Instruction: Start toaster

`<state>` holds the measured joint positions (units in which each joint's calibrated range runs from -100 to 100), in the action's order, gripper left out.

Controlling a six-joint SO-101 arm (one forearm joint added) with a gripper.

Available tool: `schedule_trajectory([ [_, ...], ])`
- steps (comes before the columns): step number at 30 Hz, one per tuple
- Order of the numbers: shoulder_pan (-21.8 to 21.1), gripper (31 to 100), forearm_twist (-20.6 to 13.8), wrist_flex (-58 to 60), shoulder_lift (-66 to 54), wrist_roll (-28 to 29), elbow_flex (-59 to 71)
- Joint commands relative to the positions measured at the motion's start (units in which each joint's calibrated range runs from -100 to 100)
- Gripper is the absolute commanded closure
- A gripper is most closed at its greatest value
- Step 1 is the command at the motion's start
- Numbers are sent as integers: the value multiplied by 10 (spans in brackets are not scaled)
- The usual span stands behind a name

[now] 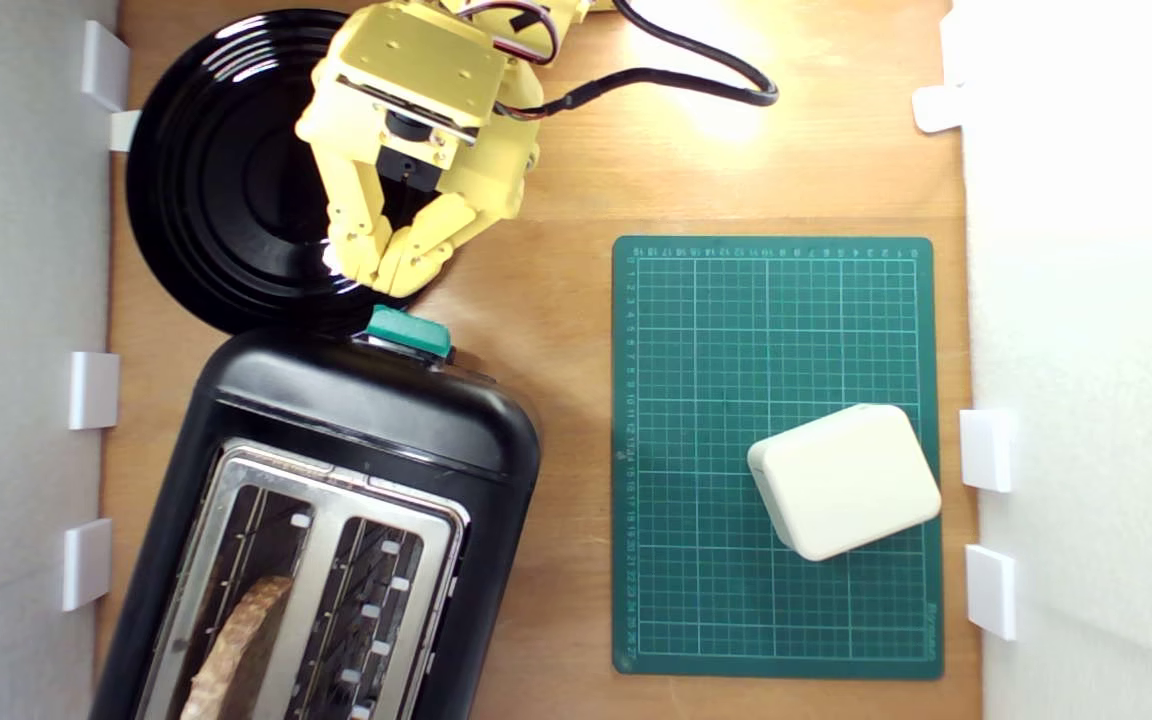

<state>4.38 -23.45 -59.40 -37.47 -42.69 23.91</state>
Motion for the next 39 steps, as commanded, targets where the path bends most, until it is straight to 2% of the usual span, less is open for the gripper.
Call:
schedule_trajectory([
  [1,1,989,11,33,3,8,-38],
  [27,1,989,15,41,91,31,-84],
  [31,2,989,28,41,96,31,-84],
  [39,1,989,32,41,113,29,-79],
])
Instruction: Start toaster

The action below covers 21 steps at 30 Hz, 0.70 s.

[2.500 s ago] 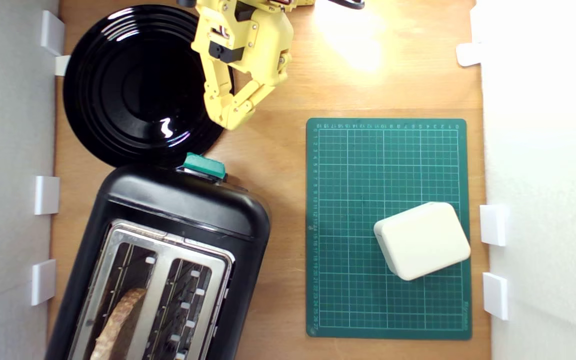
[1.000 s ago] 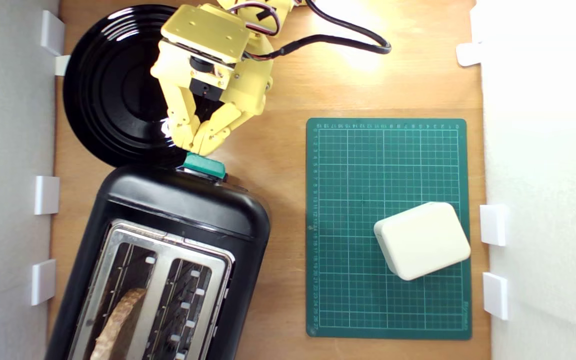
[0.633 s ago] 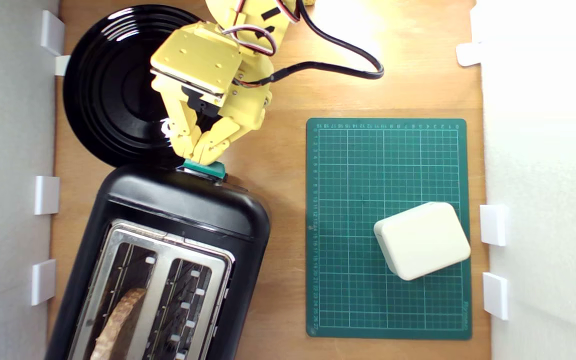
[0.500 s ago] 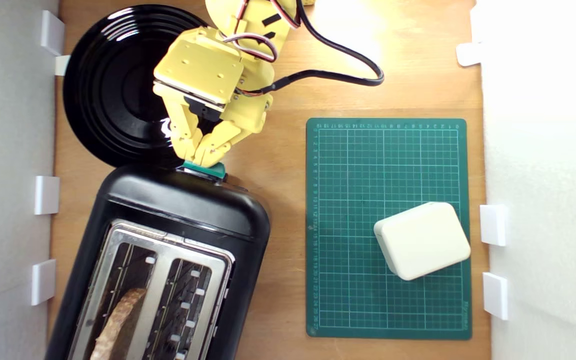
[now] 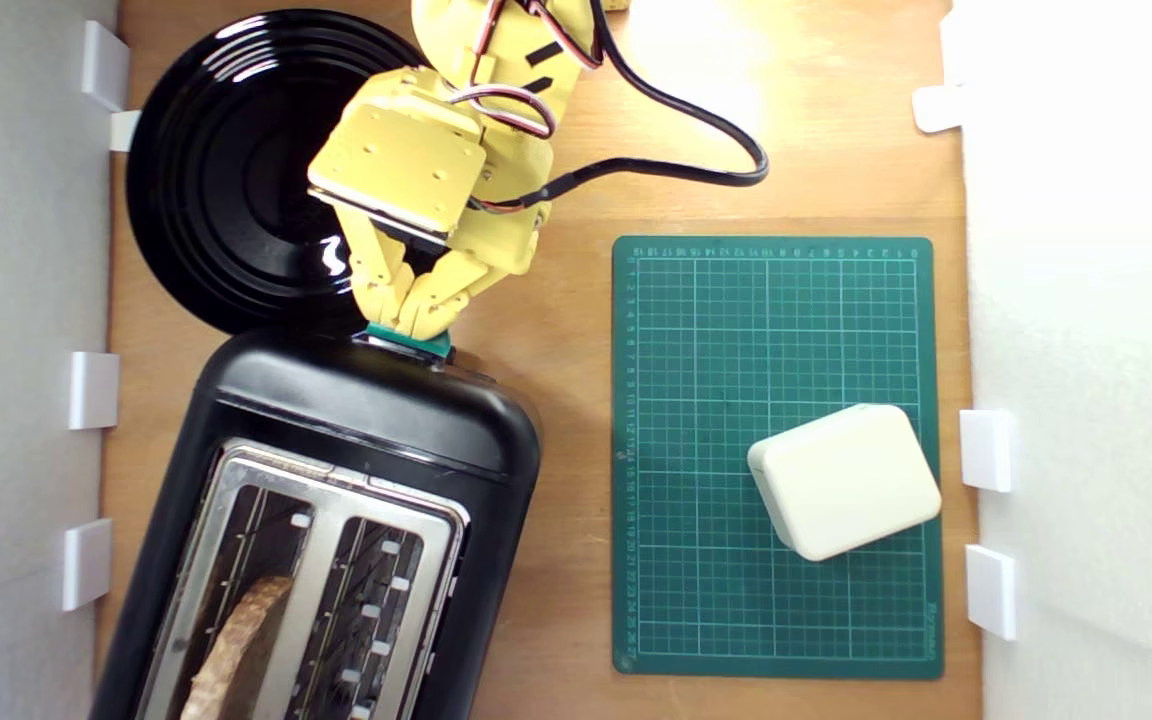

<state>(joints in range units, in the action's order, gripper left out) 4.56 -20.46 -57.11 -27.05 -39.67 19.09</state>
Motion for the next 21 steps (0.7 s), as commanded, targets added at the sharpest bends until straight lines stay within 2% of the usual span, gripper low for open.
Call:
schedule_trajectory([
  [1,0,989,2,18,16,-2,-32],
  [12,0,989,1,20,42,-2,-26],
  [21,29,989,1,130,40,-10,112],
])
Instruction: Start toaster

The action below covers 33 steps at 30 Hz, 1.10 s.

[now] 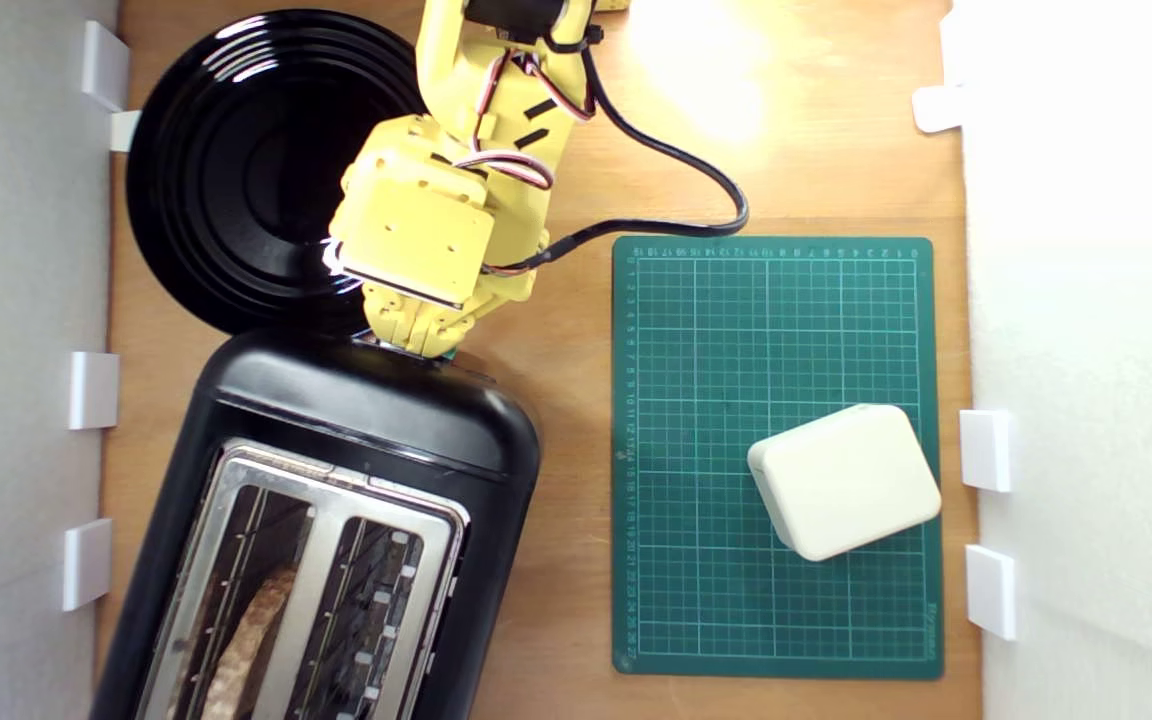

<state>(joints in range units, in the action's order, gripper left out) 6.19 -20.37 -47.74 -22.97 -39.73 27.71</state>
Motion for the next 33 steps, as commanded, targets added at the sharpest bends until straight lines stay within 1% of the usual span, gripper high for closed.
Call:
schedule_trajectory([
  [1,14,989,0,37,-1,-12,34],
  [6,21,989,1,50,0,-10,75],
  [14,33,989,2,134,1,-9,185],
  [17,42,989,26,143,12,-10,201],
  [19,44,989,36,143,27,-9,202],
  [23,50,989,49,143,55,-2,205],
  [27,56,989,49,144,72,2,214],
  [29,59,989,49,168,78,2,231],
  [33,83,989,49,247,83,-1,290],
])
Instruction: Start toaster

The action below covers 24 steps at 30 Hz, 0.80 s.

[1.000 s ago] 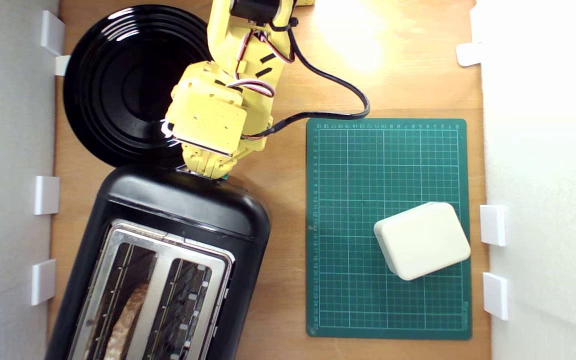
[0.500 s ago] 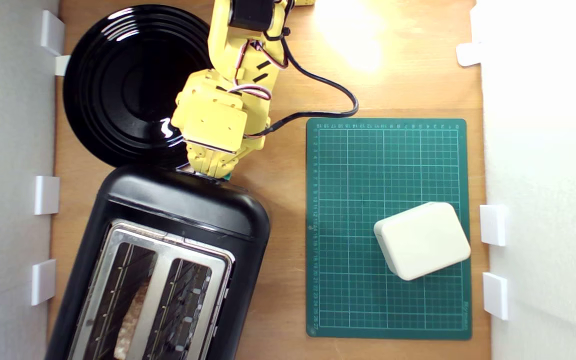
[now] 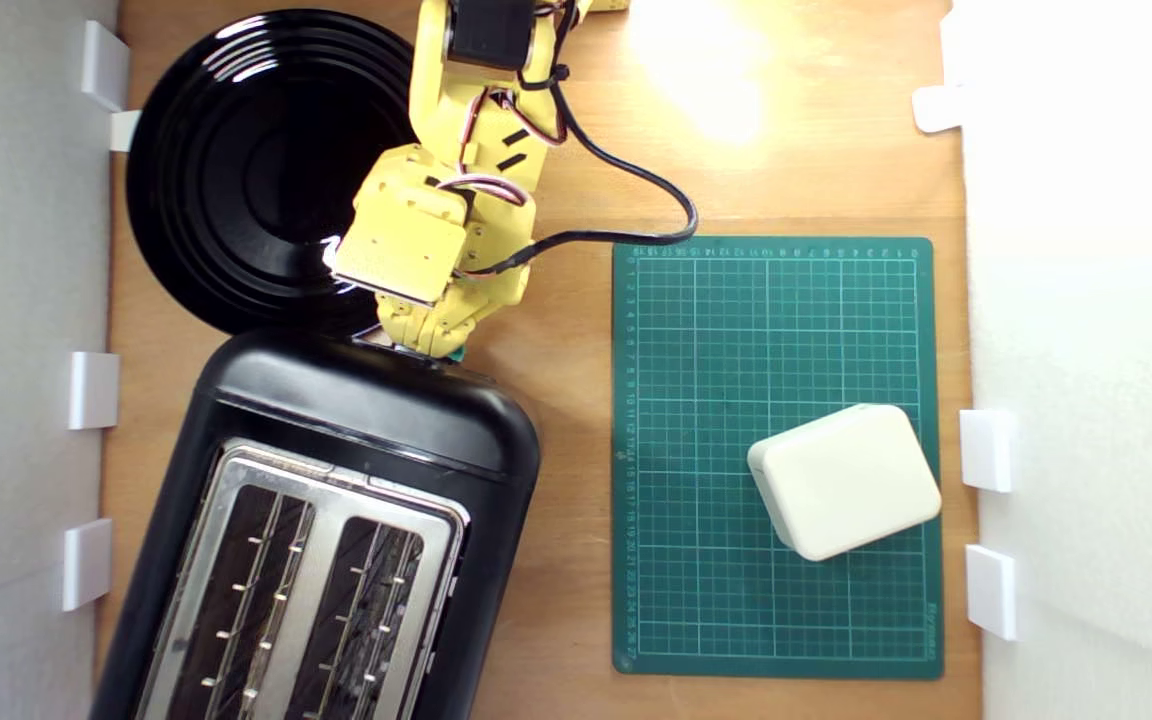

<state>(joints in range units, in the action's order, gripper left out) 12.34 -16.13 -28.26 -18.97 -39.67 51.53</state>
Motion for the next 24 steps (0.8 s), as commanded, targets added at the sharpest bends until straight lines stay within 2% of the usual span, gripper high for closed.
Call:
schedule_trajectory([
  [1,23,989,7,60,43,-2,60],
  [10,23,989,6,69,99,2,65],
  [16,23,989,2,67,147,26,42],
  [24,22,989,2,34,166,23,36],
])
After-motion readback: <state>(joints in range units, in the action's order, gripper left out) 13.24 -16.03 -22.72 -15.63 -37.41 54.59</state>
